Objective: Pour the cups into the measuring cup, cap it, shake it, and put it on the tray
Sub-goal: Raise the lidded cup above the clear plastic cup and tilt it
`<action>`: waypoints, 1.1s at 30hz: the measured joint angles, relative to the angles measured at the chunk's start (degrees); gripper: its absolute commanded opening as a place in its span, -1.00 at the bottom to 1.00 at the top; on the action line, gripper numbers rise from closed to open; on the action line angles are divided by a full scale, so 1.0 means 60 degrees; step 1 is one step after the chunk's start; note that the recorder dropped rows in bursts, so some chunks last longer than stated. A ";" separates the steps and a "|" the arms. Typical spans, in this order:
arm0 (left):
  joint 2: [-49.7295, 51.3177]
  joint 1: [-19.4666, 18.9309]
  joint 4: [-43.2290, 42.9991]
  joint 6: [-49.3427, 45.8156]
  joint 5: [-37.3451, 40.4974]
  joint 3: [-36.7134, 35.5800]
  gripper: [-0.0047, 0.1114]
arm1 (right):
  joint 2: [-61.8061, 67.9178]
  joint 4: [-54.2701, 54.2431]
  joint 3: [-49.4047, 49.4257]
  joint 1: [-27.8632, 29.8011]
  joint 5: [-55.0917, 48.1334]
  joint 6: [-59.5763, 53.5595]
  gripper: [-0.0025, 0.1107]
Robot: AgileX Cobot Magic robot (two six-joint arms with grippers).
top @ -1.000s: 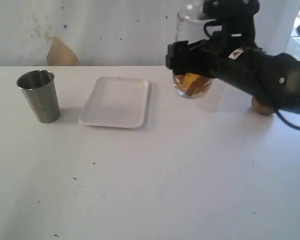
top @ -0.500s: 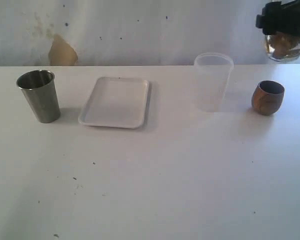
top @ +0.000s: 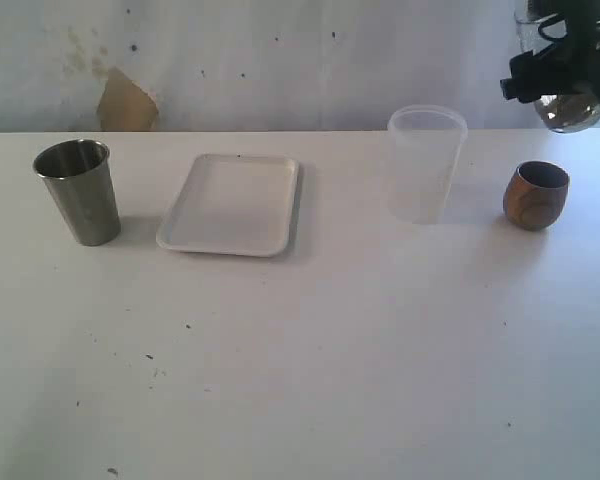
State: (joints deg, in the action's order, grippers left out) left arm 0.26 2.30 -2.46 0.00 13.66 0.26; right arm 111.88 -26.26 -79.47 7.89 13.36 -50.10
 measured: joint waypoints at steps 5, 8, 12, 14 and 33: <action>0.0000 0.0000 0.0000 0.0000 0.0000 0.0000 -0.92 | 0.0761 0.0482 -0.0459 0.0005 0.0359 -0.0658 -0.96; 0.0000 0.0000 0.0000 0.0000 0.0000 0.0000 -0.92 | 0.0958 0.0802 -0.0630 0.0021 0.0737 -0.0745 -0.96; 0.0000 0.0000 0.0000 0.0000 0.0000 0.0000 -0.92 | 0.1062 0.1409 -0.0744 0.0025 0.1239 -0.0746 -0.96; 0.0000 0.0000 0.0000 0.0000 0.0000 0.0000 -0.92 | 0.1105 0.1786 -0.0760 0.0025 0.1381 -0.0760 -0.96; 0.0000 0.0000 0.0000 0.0000 0.0000 0.0000 -0.92 | 0.1275 0.2195 -0.0760 0.0082 0.1615 -0.2971 -0.96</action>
State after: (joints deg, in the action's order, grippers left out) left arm 0.26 2.30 -2.46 0.00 13.66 0.26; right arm 119.53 -13.09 -84.03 8.38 23.05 -67.92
